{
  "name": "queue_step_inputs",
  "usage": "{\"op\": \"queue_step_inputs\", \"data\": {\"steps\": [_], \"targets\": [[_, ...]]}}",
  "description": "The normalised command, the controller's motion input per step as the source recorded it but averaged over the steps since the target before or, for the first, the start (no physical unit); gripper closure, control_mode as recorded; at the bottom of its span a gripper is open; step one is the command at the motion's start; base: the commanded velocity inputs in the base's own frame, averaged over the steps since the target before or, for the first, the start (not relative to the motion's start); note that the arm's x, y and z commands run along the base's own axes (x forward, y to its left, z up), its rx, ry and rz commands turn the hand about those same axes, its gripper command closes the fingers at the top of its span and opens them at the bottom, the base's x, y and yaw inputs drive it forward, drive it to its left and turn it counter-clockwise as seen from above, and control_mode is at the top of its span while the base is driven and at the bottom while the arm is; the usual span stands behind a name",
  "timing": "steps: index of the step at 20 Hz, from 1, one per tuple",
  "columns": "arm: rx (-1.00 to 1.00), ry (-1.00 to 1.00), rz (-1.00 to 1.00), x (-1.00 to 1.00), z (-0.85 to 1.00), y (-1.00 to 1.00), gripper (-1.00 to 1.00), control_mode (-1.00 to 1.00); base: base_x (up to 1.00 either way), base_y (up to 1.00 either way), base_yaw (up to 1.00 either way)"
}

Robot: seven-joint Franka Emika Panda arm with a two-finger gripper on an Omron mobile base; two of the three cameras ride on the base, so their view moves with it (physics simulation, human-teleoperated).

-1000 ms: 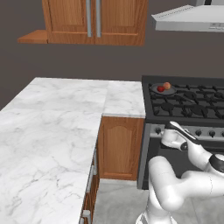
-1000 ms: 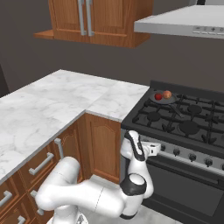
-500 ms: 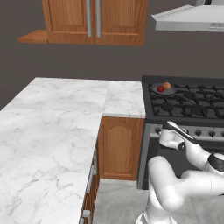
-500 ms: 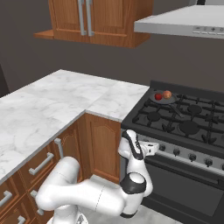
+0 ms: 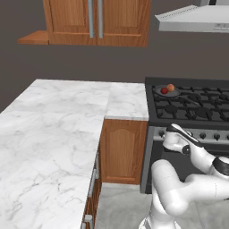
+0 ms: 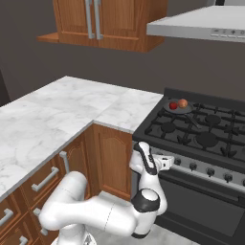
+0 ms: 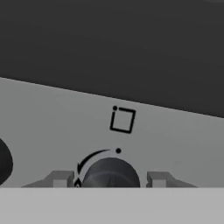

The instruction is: Place the pan on the rear left burner on the stove. Then place the tomato and the onion in the pan and turn on the rear left burner.

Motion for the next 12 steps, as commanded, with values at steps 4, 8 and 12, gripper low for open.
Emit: {"op": "queue_step_inputs", "data": {"steps": [4,8,12], "targets": [[-0.15,-0.02,0.15,-0.01,-0.33,-0.20,1.00,-1.00,0.00,0.00,0.00],[-0.27,-0.09,0.21,0.00,-0.36,-0.08,1.00,-1.00,0.00,0.00,0.00],[-0.31,-0.12,0.21,0.00,-0.40,0.00,1.00,-1.00,0.00,0.00,0.00]]}}
